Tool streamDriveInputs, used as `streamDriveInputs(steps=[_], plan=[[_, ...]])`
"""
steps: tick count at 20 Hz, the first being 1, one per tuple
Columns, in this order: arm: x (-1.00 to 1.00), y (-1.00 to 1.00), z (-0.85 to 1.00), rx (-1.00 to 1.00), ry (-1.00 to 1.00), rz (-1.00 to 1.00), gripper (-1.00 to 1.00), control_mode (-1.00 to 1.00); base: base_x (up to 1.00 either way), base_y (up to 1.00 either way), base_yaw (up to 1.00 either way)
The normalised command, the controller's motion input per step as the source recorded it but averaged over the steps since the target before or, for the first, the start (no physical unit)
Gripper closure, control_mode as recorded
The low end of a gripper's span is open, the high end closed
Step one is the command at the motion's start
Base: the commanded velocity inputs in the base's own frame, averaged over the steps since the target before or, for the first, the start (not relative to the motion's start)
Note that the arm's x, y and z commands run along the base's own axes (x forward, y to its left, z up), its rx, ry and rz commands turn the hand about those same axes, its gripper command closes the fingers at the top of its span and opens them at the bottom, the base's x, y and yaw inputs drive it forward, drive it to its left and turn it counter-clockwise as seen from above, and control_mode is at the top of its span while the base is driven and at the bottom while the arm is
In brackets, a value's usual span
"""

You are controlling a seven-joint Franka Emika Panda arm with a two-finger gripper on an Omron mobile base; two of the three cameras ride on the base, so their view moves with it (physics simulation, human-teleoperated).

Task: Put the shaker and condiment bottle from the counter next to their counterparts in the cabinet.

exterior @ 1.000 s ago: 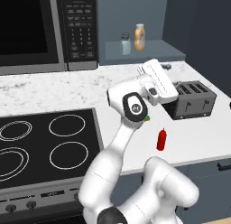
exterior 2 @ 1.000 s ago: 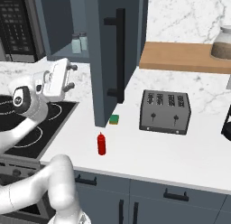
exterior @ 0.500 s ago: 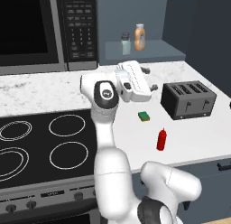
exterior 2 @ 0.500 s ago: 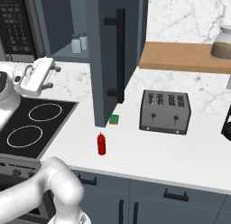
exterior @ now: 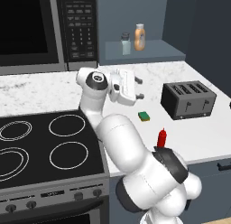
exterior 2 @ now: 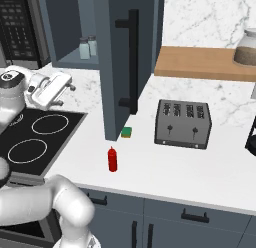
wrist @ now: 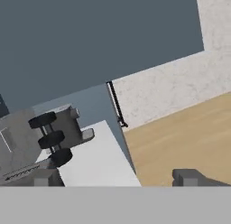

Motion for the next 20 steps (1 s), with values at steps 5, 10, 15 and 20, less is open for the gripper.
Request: streamDriveInputs(steps=[5,10,15,20], plan=[[0.0,0.38,-0.67,0.12,-0.07,0.03,-1.0,-1.0,0.0,0.0,0.0],[0.13,0.0,-0.61,0.0,-0.01,0.33,-1.0,-1.0,0.0,0.0,0.0],[0.04,-0.18,-0.77,-0.06,0.0,0.27,-1.0,-1.0,0.0,0.0,0.0],[0.0,-0.24,-0.82,0.08,0.0,-0.16,-1.0,-1.0,0.0,0.0,0.0]])
